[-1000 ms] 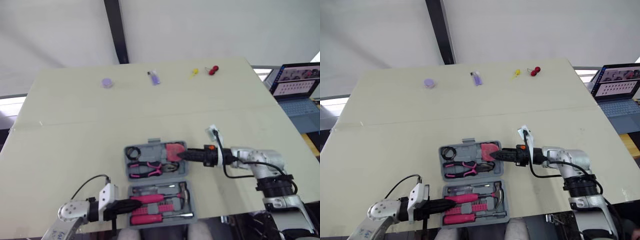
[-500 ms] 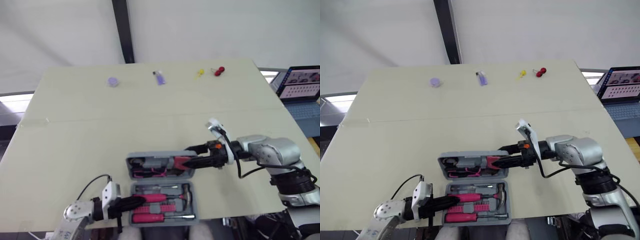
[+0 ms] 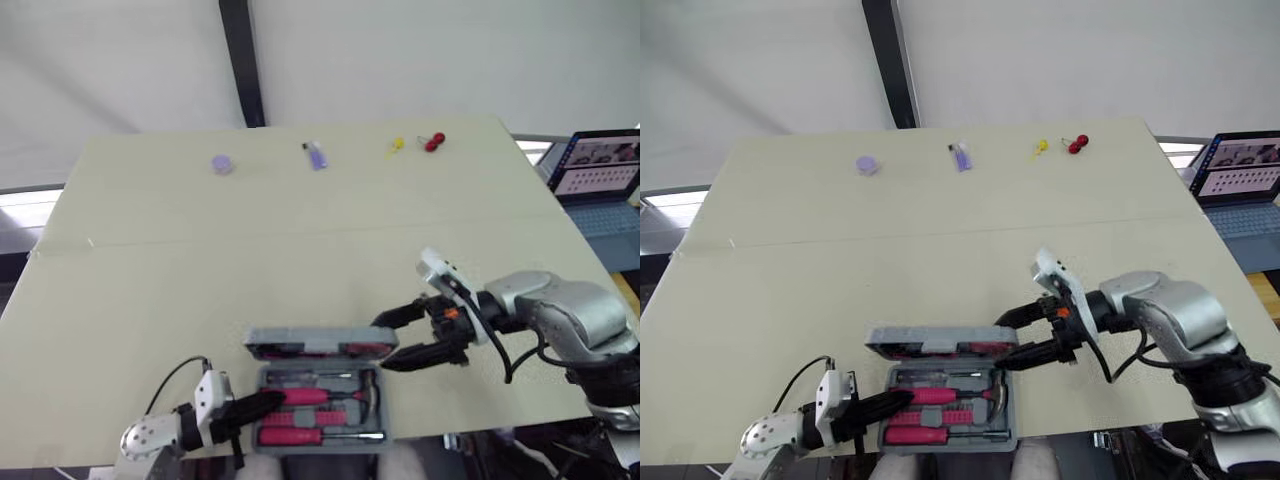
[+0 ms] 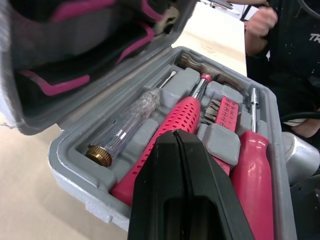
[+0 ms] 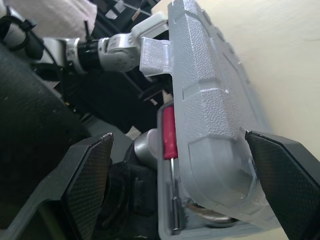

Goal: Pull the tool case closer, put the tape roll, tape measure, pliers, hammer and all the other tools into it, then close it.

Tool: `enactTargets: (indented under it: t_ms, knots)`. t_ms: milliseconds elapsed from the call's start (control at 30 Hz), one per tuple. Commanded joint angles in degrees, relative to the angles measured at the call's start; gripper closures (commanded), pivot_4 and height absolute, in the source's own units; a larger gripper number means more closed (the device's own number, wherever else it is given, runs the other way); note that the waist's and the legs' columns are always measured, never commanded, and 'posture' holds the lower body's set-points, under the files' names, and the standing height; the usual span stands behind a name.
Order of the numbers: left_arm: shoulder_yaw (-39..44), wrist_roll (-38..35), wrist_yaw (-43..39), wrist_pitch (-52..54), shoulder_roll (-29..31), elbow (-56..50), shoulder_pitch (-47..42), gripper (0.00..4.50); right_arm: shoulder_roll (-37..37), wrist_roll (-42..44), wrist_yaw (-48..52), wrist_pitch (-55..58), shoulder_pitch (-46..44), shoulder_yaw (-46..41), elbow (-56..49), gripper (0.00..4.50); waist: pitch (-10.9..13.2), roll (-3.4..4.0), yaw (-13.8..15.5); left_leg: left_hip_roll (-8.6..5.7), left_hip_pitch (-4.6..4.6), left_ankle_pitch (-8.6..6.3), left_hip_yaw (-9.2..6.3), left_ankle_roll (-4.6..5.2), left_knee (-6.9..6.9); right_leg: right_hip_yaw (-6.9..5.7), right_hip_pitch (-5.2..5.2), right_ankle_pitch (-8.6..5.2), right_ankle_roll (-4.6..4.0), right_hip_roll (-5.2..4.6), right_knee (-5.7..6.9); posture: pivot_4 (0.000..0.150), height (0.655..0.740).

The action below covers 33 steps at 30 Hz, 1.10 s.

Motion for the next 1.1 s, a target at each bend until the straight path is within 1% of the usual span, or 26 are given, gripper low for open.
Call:
enactTargets:
  t_ms: [33, 100, 200, 233, 300, 333, 367, 400, 433, 500, 533, 600, 667, 700, 733, 800, 833, 900, 967, 1000, 1100]
  knots:
    - [3.8, 1.6, 3.1, 2.2, 2.0, 5.8, 3.0, 4.5, -1.7, 0.2, 1.7, -1.9, 1.8, 1.0, -4.9, 0.04, 0.0, 0.0, 0.0, 0.0, 0.01, 0.0, 0.0, 0.0, 0.0, 0.0, 0.0, 0.0, 0.0, 0.0, 0.0, 0.15, 0.74]
    - [4.4, 1.7, 3.1, 2.8, 3.2, 3.4, 4.3, 4.5, -2.4, 0.6, 1.4, -2.1, 3.2, 1.1, -6.5, 0.04, 0.0, -0.02, -0.1, 0.0, 0.02, 0.0, -0.01, 0.0, -0.01, 0.01, 0.0, 0.0, 0.0, 0.0, -0.01, 0.15, 0.74]
    - [7.3, -0.4, 2.1, 9.1, 9.4, -6.8, 9.9, 4.5, -3.8, 0.8, 1.0, -2.2, 6.6, 1.3, -9.5, 0.04, 0.1, -0.34, -0.3, 0.02, 0.04, 0.0, -0.09, 0.0, -0.07, 0.02, -0.03, -0.01, -0.01, 0.06, -0.02, 0.15, 0.74]
    - [9.7, -1.8, 0.9, 12.4, 13.0, -10.8, 13.0, 4.5, -4.3, 0.8, 0.7, -2.4, 8.2, 1.0, -10.3, 0.04, 0.2, -0.41, -0.3, 0.03, 0.03, 0.0, -0.12, 0.0, -0.1, 0.02, -0.06, -0.02, -0.04, 0.08, -0.03, 0.15, 0.74]
    - [14.2, -4.3, 0.0, 16.9, 17.7, -16.0, 17.1, 4.5, -5.0, 1.2, 0.3, -2.7, 10.3, -0.2, -11.1, 0.04, 0.4, -0.63, -0.1, 0.03, 0.0, -0.02, -0.13, 0.0, -0.11, 0.03, -0.09, -0.02, -0.04, 0.09, -0.09, 0.15, 0.74]
    - [17.7, -6.4, -0.3, 19.6, 19.8, -18.1, 18.9, 4.5, -5.5, 1.8, 0.0, -2.7, 11.4, -1.3, -11.3, 0.04, 0.5, -0.69, 0.0, 0.02, -0.04, -0.03, -0.15, -0.01, -0.11, 0.02, -0.09, -0.02, -0.04, 0.08, -0.1, 0.15, 0.74]
    - [23.5, -8.2, -0.7, 21.7, 22.5, -17.9, 18.8, 4.5, -6.5, 2.9, 0.0, -2.4, 13.1, -4.0, -10.9, 0.04, 0.7, -0.73, 0.1, 0.01, -0.06, -0.05, -0.14, -0.02, -0.07, 0.03, -0.1, -0.02, -0.05, 0.06, -0.12, 0.15, 0.74]
    - [27.8, -9.7, -1.1, 23.6, 24.4, -17.5, 18.3, 4.5, -7.2, 3.5, -0.2, -2.5, 14.7, -6.2, -10.5, 0.04, 0.9, -0.77, 0.8, 0.0, -0.18, -0.08, -0.14, -0.03, 0.04, 0.03, -0.15, 0.02, -0.08, 0.04, -0.1, 0.15, 0.74]
    - [30.5, -10.6, -1.5, 24.8, 25.4, -17.3, 17.9, 4.5, -7.7, 4.0, -0.3, -2.8, 16.0, -7.7, -10.4, 0.04, 1.0, -0.88, 1.8, -0.02, -0.35, -0.09, -0.27, -0.03, 0.16, 0.0, -0.17, 0.05, -0.1, 0.03, -0.1, 0.15, 0.74]
    - [33.4, -11.9, -1.5, 26.9, 27.0, -14.8, 13.6, 4.5, -8.2, 3.1, -1.6, -4.0, 18.9, -10.2, -8.8, 0.04, 1.0, -0.92, 2.9, -0.02, -0.41, -0.09, -0.34, -0.03, 0.31, 0.0, -0.15, 0.14, -0.16, 0.04, -0.12, 0.15, 0.74]
    - [34.2, -12.1, -1.5, 27.7, 27.3, -14.1, 12.1, 4.5, -8.4, 2.7, -2.0, -4.5, 20.4, -11.2, -8.3, 0.04, 1.0, -0.92, 3.2, -0.04, -0.41, -0.09, -0.34, -0.03, 0.32, 0.01, -0.11, 0.2, -0.16, 0.04, -0.2, 0.15, 0.74]
    - [32.8, -9.5, 1.3, 28.4, 28.6, -11.0, 4.7, 4.5, -8.2, -1.3, -5.1, -8.7, 24.3, -14.8, -4.6, 0.04, 1.0, -0.98, 3.4, -0.06, -0.41, -0.1, -0.32, -0.03, 0.26, 0.01, -0.07, 0.28, -0.18, 0.04, -0.33, 0.15, 0.74]
    - [31.5, -7.7, 2.9, 28.7, 28.5, -9.6, 0.4, 4.5, -7.4, -3.2, -7.5, -11.4, 26.0, -17.5, -2.1, 0.04, 1.0, -1.0, 3.2, -0.07, -0.42, -0.09, -0.27, -0.03, 0.21, 0.01, -0.1, 0.28, -0.17, 0.05, -0.34, 0.15, 0.74]
    - [30.9, -7.7, 3.5, 29.3, 27.9, -9.3, -1.7, 3.96, -6.9, -3.7, -8.8, -12.7, 26.6, -19.6, -0.4, 0.0, 1.0, -1.02, 3.1, -0.07, -0.4, -0.09, -0.21, -0.03, 0.18, 0.02, -0.13, 0.29, -0.16, 0.06, -0.34, 0.15, 0.74]
    - [30.6, -7.6, 3.9, 29.6, 27.4, -9.1, -3.1, 3.71, -6.5, -4.2, -9.6, -13.8, 27.0, -21.1, 0.7, 0.0, 1.0, -1.0, 2.8, -0.07, -0.4, -0.09, -0.17, -0.03, 0.17, 0.01, -0.16, 0.29, -0.15, 0.06, -0.33, 0.15, 0.74]
    - [30.0, -7.5, 4.5, 30.5, 26.6, -9.0, -5.1, 2.84, -5.9, -5.7, -11.0, -16.9, 28.2, -23.8, 2.4, 0.0, 1.0, -1.0, 2.3, -0.03, -0.35, -0.09, -0.02, -0.04, 0.1, 0.02, -0.26, 0.3, -0.14, 0.07, -0.28, 0.15, 0.74]
    - [29.7, -7.4, 4.8, 30.5, 26.2, -8.8, -5.8, 2.28, -5.3, -6.3, -11.8, -18.0, 28.5, -24.9, 3.2, 0.0, 1.0, -1.0, 2.1, -0.02, -0.35, -0.08, 0.03, -0.04, 0.06, 0.02, -0.33, 0.3, -0.14, 0.07, -0.25, 0.15, 0.74]
    - [28.4, -5.9, 5.8, 29.6, 25.4, -7.3, -8.5, 1.4, -3.9, -7.5, -14.5, -20.8, 29.6, -29.3, 6.0, 0.0, 1.0, -1.01, 2.0, -0.01, -0.36, -0.08, 0.08, -0.05, 0.01, 0.0, -0.42, 0.3, -0.14, 0.08, -0.21, 0.15, 0.74]
    - [27.7, -4.6, 6.4, 29.0, 24.9, -6.2, -10.0, 0.31, -3.0, -8.2, -15.6, -22.6, 30.5, -31.9, 8.2, 0.0, 1.1, -1.04, 2.0, -0.01, -0.39, -0.08, 0.1, -0.05, 0.05, 0.01, -0.46, 0.3, -0.14, 0.07, -0.17, 0.15, 0.74]
    - [27.6, -4.3, 6.7, 29.1, 24.6, -5.5, -10.7, 0.03, -2.8, -8.3, -15.5, -23.5, 31.1, -33.2, 9.5, 0.0, 1.1, -1.04, 2.0, -0.02, -0.39, -0.08, 0.12, -0.05, 0.06, 0.02, -0.46, 0.3, -0.14, 0.07, -0.17, 0.15, 0.74]
    - [25.6, -1.3, 8.8, 28.4, 24.4, -1.4, -14.5, 0.03, -2.2, -11.1, -16.8, -28.7, 33.6, -37.3, 15.2, 0.0, 1.1, -1.05, 2.1, -0.01, -0.37, -0.08, 0.13, -0.05, 0.08, 0.03, -0.45, 0.3, -0.14, 0.07, -0.16, 0.15, 0.74]
